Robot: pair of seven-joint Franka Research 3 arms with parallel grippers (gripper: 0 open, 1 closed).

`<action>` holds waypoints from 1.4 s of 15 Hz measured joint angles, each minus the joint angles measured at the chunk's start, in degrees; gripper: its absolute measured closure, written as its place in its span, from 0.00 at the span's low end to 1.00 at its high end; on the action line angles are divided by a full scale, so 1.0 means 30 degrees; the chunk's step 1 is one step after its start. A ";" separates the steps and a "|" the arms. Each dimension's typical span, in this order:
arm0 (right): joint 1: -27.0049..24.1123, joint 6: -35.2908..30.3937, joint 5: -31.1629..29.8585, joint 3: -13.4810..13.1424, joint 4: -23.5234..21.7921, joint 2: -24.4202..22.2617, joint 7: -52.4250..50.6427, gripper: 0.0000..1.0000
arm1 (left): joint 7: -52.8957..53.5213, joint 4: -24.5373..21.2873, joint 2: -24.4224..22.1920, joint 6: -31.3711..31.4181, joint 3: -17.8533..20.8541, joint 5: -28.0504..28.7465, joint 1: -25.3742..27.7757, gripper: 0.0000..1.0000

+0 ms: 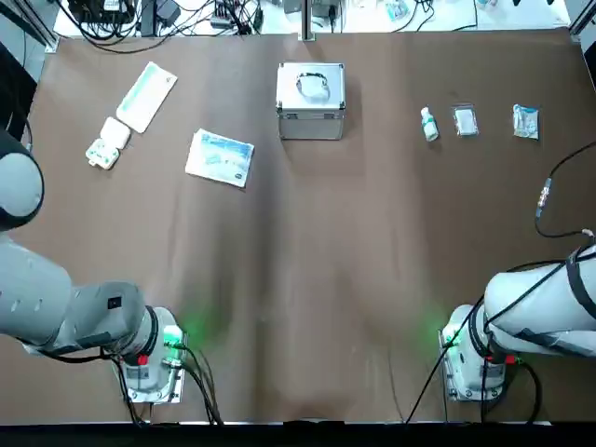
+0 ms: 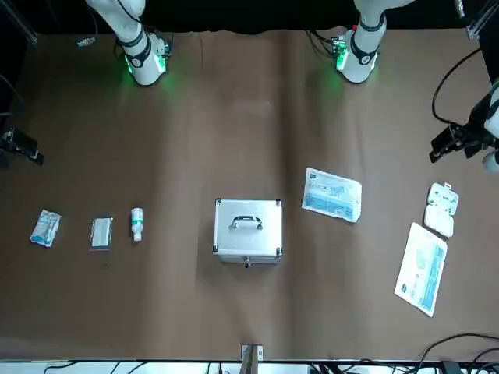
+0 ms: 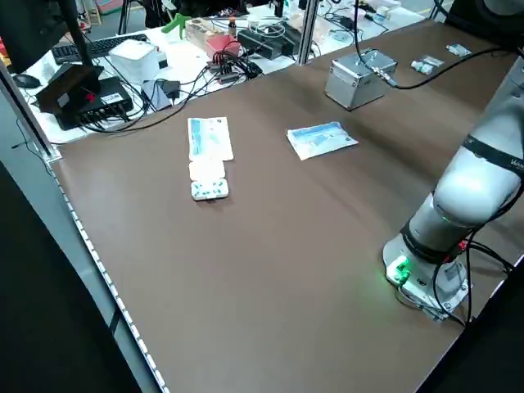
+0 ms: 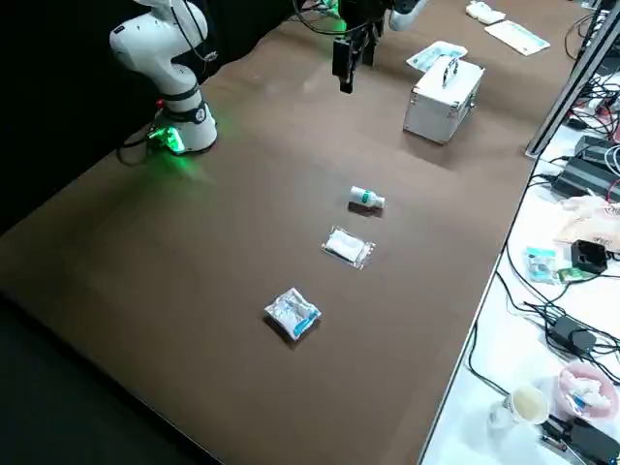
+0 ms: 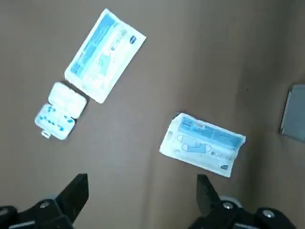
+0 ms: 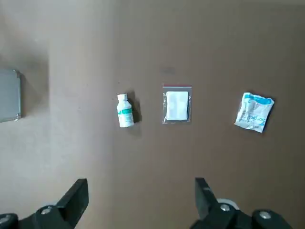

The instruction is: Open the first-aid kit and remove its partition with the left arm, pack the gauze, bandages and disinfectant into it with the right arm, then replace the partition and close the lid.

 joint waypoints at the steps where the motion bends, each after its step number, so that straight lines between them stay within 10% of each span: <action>1: 0.0116 0.0005 0.0001 0.0001 -0.0040 0.0000 0.0001 0.01 | -0.1188 0.0016 0.0185 -0.0002 -0.0058 -0.0002 -0.0043 0.00; 13: 0.2130 0.1590 0.0054 0.0021 -0.0724 0.3232 0.0097 0.01 | -1.3831 0.1762 0.3481 0.0443 -0.0916 -0.0067 -0.3241 0.00; 21: 0.5610 0.6550 0.0905 0.0047 0.0000 0.8188 0.9961 0.01 | -2.1152 0.2016 0.5077 0.3680 -0.0949 -0.0066 -0.5201 0.00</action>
